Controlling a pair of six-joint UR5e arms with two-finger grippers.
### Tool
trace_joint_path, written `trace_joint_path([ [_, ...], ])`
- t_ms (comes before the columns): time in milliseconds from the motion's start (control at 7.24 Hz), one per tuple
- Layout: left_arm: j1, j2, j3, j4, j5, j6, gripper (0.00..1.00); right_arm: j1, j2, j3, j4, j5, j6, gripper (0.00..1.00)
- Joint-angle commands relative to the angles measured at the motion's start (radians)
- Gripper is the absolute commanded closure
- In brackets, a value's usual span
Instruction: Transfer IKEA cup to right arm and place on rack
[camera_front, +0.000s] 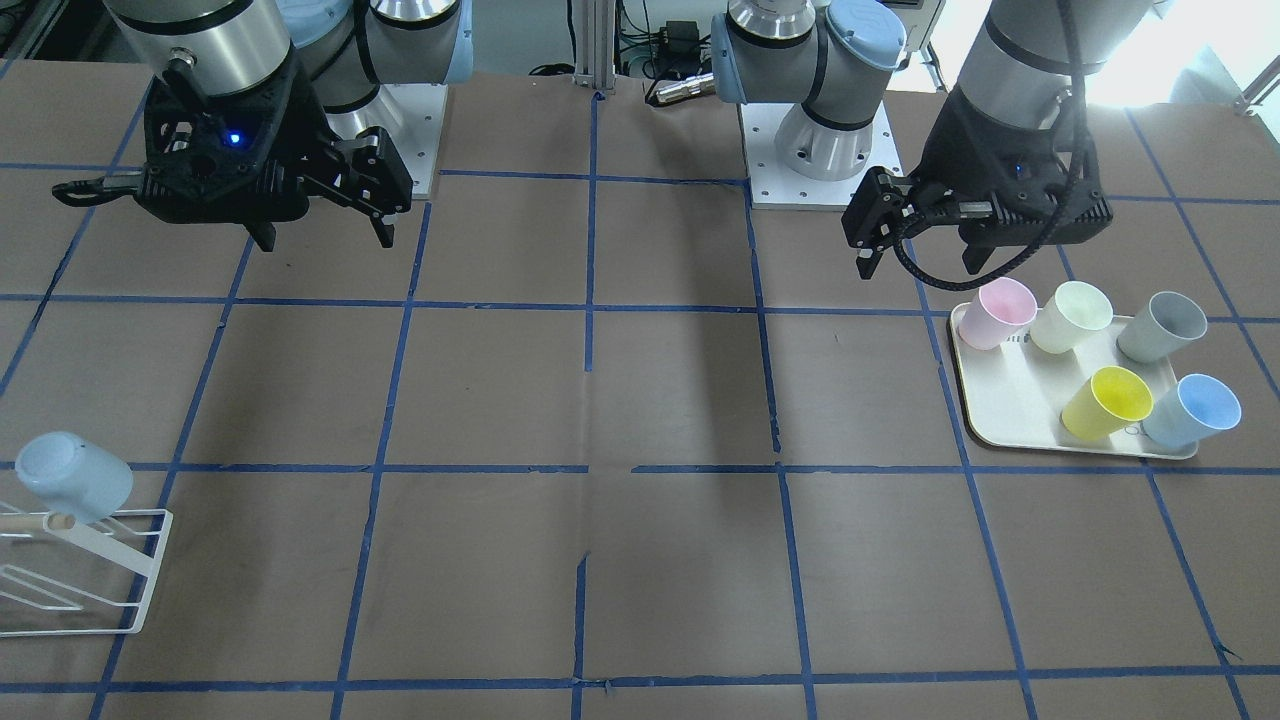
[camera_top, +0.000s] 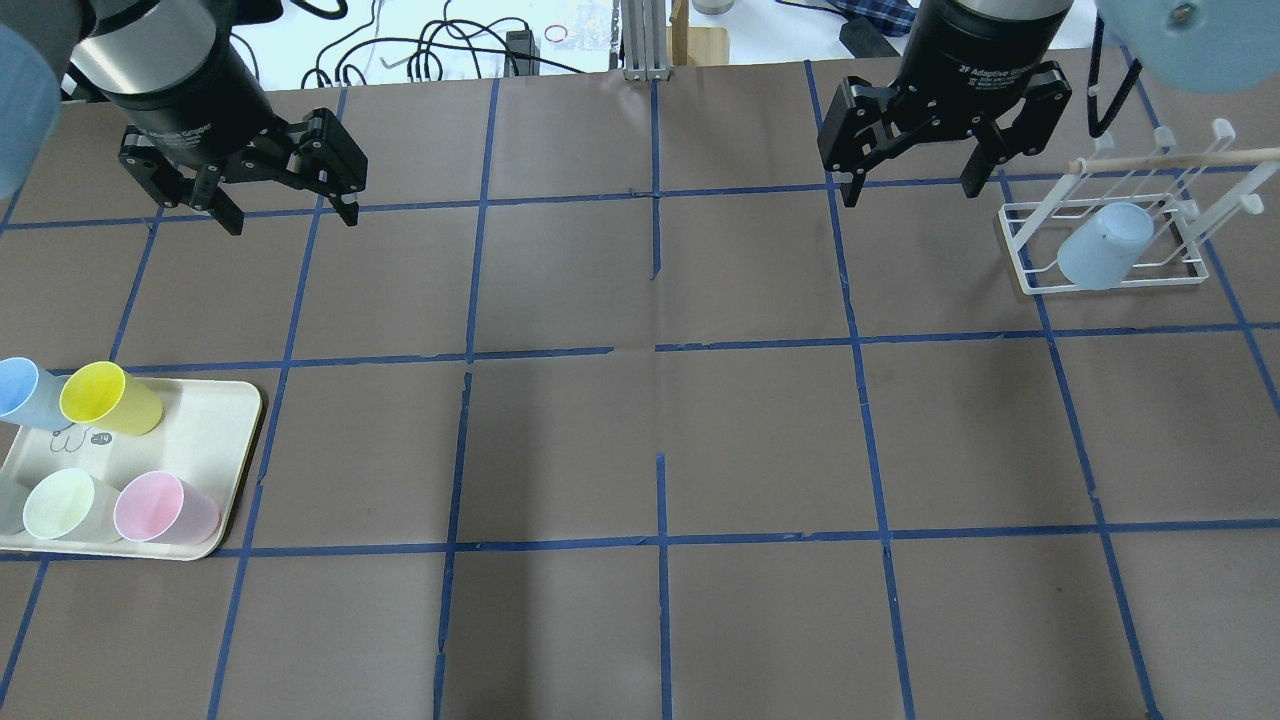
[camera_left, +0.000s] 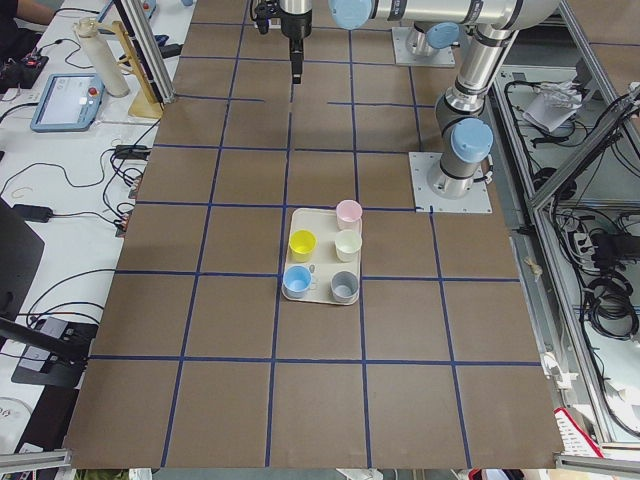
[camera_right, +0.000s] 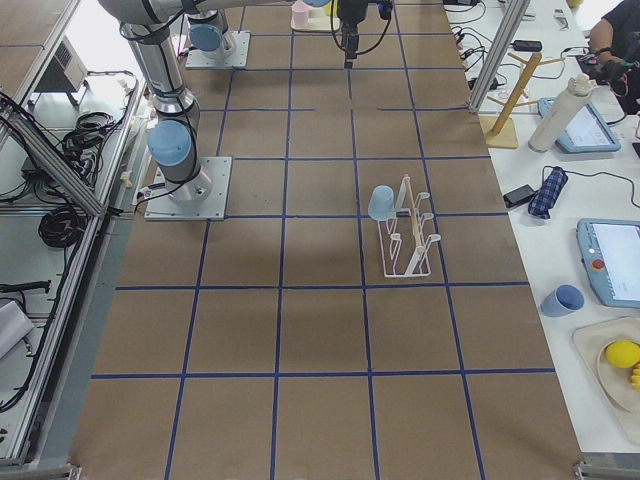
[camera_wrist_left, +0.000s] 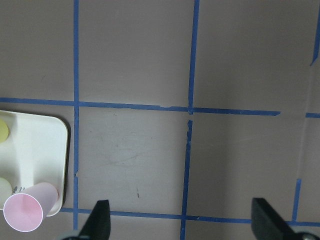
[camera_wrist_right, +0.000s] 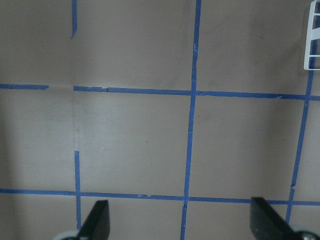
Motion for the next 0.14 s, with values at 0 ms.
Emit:
trace_joint_path([
  [0,-0.001,0.002,0.001,0.001,-0.005,-0.001,0.0,0.0,-0.004,0.0,0.005,0.001,0.0,0.0],
])
